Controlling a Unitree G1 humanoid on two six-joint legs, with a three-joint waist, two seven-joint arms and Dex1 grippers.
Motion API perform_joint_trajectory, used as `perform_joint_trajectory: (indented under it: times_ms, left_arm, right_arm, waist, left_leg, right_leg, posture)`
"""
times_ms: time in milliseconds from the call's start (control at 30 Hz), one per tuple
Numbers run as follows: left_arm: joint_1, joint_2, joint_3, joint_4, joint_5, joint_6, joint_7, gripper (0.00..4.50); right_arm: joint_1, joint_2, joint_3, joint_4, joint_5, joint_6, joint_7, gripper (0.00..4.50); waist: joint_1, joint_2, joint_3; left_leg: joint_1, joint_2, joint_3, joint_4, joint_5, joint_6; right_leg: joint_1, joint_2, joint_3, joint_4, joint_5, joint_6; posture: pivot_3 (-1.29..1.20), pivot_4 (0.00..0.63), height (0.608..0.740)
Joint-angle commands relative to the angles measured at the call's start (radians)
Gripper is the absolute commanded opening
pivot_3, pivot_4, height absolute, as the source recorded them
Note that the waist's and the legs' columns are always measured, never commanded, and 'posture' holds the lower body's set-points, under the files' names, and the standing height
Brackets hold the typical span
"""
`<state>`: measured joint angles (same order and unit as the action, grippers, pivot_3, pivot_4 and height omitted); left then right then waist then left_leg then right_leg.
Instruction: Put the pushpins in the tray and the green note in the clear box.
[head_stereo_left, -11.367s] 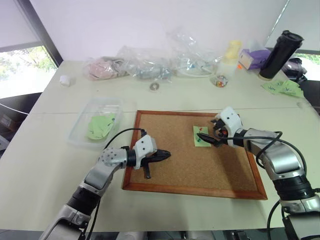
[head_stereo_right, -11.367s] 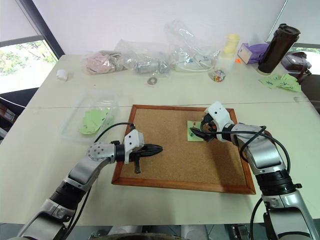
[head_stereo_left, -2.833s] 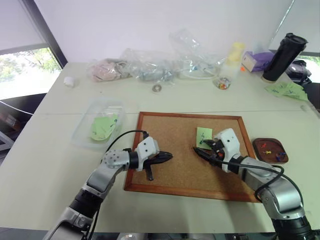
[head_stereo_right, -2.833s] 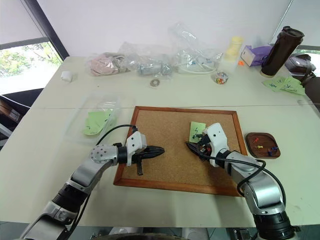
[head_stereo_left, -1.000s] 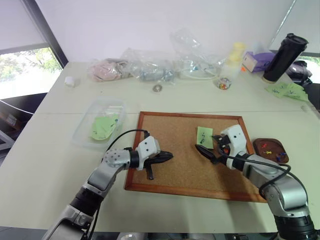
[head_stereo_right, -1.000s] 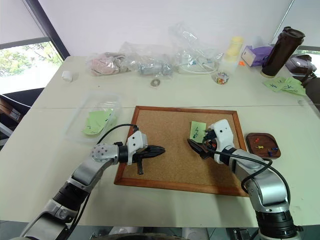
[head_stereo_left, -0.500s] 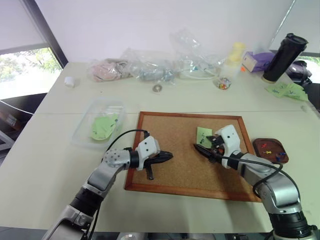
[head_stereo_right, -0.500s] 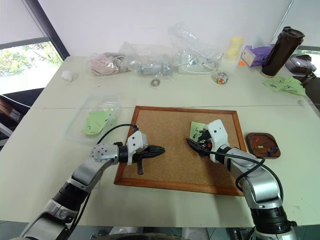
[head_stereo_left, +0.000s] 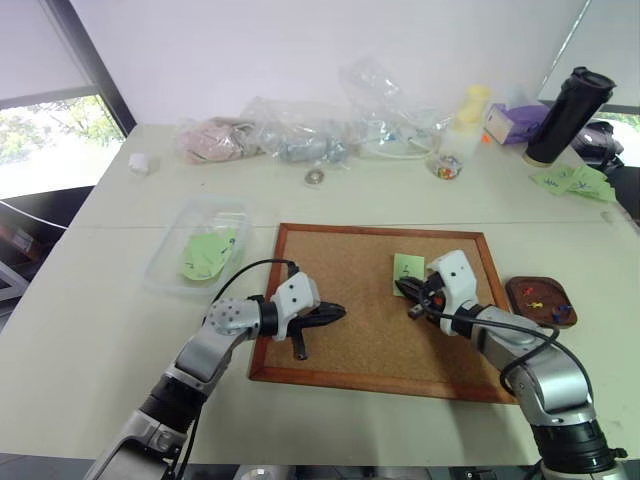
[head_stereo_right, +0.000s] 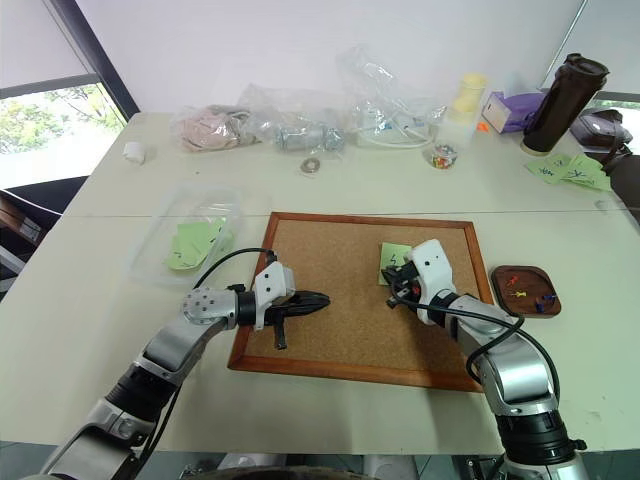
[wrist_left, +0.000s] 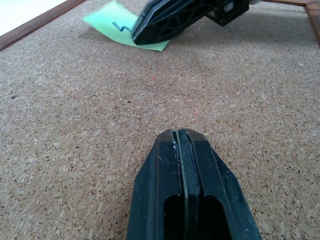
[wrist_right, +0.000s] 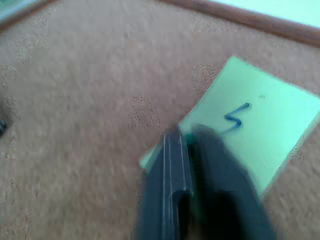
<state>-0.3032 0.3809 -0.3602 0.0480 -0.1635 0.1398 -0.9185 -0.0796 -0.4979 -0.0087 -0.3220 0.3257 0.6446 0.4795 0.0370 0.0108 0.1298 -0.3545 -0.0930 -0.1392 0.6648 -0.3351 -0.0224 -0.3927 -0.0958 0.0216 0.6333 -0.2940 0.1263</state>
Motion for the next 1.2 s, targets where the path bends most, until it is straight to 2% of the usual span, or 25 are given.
perform_joint_trajectory:
  times_ms: [33,300,600,833,1033,1133,1200]
  left_arm:
    - [0.036,0.014,-0.016,0.053,0.047,0.033,0.017,0.00]
    - [0.041,0.018,-0.017,0.042,0.043,0.044,0.015,0.00]
    - [0.036,0.017,-0.022,0.048,0.039,0.051,0.003,0.00]
    - [0.010,0.015,-0.011,0.080,0.040,0.039,-0.003,0.00]
    - [0.007,0.010,-0.021,0.086,0.045,0.028,-0.014,0.00]
    - [0.012,0.005,-0.025,0.083,0.043,0.030,-0.015,0.00]
    - [0.013,0.003,-0.025,0.083,0.043,0.031,-0.015,0.00]
  right_arm:
    - [0.023,0.000,0.014,0.012,-0.014,-0.002,0.007,0.04]
    - [0.005,-0.010,-0.054,-0.109,0.041,0.045,-0.004,0.04]
    - [-0.008,-0.100,-0.099,-0.293,0.113,0.158,0.033,0.04]
    - [0.001,-0.120,-0.117,-0.318,0.132,0.178,0.039,0.04]
    - [-0.003,-0.076,-0.350,-0.179,0.192,0.172,-0.020,0.04]
    - [0.013,-0.095,-0.489,-0.092,0.213,0.164,-0.023,0.04]
    - [0.026,-0.111,-0.531,-0.056,0.211,0.154,-0.018,0.04]
  waist:
    - [0.000,0.000,0.000]
    - [0.002,0.000,0.000]
    - [0.000,0.000,0.000]
    - [0.002,-0.001,0.000]
    - [0.003,-0.002,0.000]
    - [0.003,-0.001,0.000]
    - [0.003,-0.001,0.000]
  left_leg:
    - [0.000,0.000,0.000,0.000,0.000,0.000]
    - [-0.001,0.000,0.000,0.000,0.000,0.000]
    - [-0.001,0.000,0.000,-0.001,0.000,0.000]
    - [-0.001,0.000,0.000,-0.001,0.000,0.000]
    - [-0.001,0.000,0.000,-0.001,0.000,0.000]
    - [-0.001,0.000,0.000,-0.001,0.000,0.000]
    - [-0.001,0.000,0.000,-0.001,0.000,0.000]
  right_leg:
    - [0.000,0.000,0.000,0.000,0.000,0.000]
    - [-0.001,0.000,0.000,0.000,0.000,0.000]
    - [-0.001,0.000,0.000,0.000,0.000,0.000]
    - [-0.001,0.000,0.000,0.000,0.000,0.000]
    - [0.000,0.000,0.000,-0.001,0.000,0.000]
    - [0.000,0.000,0.000,-0.001,0.000,0.000]
    - [0.000,0.000,0.000,-0.001,0.000,0.000]
  posture:
    - [0.00,0.150,0.740]
    - [0.00,0.150,0.740]
    - [0.00,0.150,0.740]
    - [0.00,0.150,0.740]
    - [0.00,0.150,0.740]
    - [0.00,0.150,0.740]
    - [0.00,0.150,0.740]
